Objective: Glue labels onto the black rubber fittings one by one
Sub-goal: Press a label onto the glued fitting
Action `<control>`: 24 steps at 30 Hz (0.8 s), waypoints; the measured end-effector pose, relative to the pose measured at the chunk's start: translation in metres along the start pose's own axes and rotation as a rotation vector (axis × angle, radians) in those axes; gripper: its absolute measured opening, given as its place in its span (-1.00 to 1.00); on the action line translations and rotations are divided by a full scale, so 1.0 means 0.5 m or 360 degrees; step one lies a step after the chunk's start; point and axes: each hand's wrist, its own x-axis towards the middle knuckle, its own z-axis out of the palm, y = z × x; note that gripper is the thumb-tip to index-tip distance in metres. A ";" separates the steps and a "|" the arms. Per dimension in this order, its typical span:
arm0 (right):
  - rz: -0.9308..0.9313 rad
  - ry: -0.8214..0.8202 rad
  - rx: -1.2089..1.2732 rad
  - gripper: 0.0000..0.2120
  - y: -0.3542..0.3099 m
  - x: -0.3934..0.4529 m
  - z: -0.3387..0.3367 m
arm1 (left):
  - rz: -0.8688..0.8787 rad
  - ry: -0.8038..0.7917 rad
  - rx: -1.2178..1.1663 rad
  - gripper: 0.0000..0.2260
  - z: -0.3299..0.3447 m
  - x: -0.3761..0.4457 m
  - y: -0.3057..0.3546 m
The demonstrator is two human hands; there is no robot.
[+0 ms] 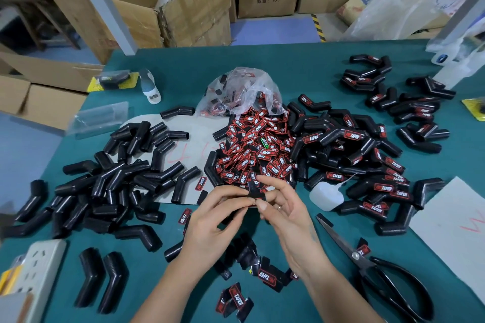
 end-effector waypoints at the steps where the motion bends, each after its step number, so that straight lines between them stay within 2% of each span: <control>1: 0.0002 -0.0002 0.0010 -0.61 0.000 0.000 -0.001 | 0.0007 -0.0004 0.0001 -0.81 -0.001 -0.001 -0.001; 24: 0.0048 -0.0100 0.0037 -0.53 -0.005 0.005 -0.010 | 0.0129 -0.0149 0.0097 -0.65 -0.010 -0.003 -0.012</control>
